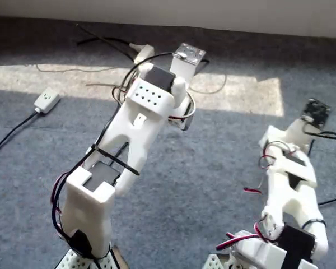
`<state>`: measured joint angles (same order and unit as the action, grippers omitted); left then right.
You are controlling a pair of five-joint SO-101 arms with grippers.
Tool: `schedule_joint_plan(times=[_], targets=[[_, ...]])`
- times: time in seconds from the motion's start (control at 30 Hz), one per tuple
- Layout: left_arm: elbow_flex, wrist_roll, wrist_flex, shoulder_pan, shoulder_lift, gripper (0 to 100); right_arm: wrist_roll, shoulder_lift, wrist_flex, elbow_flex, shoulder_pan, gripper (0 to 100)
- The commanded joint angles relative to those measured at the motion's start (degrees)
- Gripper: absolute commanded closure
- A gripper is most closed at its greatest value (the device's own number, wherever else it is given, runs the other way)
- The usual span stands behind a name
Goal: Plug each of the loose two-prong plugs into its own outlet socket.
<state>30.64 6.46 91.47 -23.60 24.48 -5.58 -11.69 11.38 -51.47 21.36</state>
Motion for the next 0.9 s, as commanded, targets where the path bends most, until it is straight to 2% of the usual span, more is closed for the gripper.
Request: schedule_joint_plan(times=[0.0,0.07,0.2,0.4,0.6,0.7,0.87], targets=[[-6.6,7.3,-6.9,-1.3,-3.1,81,4.9,0.2,11.0,13.3,13.7,87.7],[-12.1,9.8,-11.6,-1.3,-3.1,81,9.8,2.9,17.1,22.5,18.6,84.9],[-19.4,12.3,-18.1,-1.0,-3.7,81,10.5,13.8,31.3,44.5,27.4,84.2],[-21.1,14.8,-18.7,-2.6,-3.6,81,10.5,40.7,44.1,76.3,29.4,84.2],[-21.1,14.7,-18.7,-2.3,-3.1,81,10.9,61.0,46.1,111.2,29.5,84.2],[-21.1,14.7,-18.7,-2.3,-3.1,81,14.9,69.8,45.0,127.0,29.3,84.2],[-21.1,14.7,-18.7,-2.3,-3.1,81,13.5,82.9,44.4,140.9,30.3,84.2]])
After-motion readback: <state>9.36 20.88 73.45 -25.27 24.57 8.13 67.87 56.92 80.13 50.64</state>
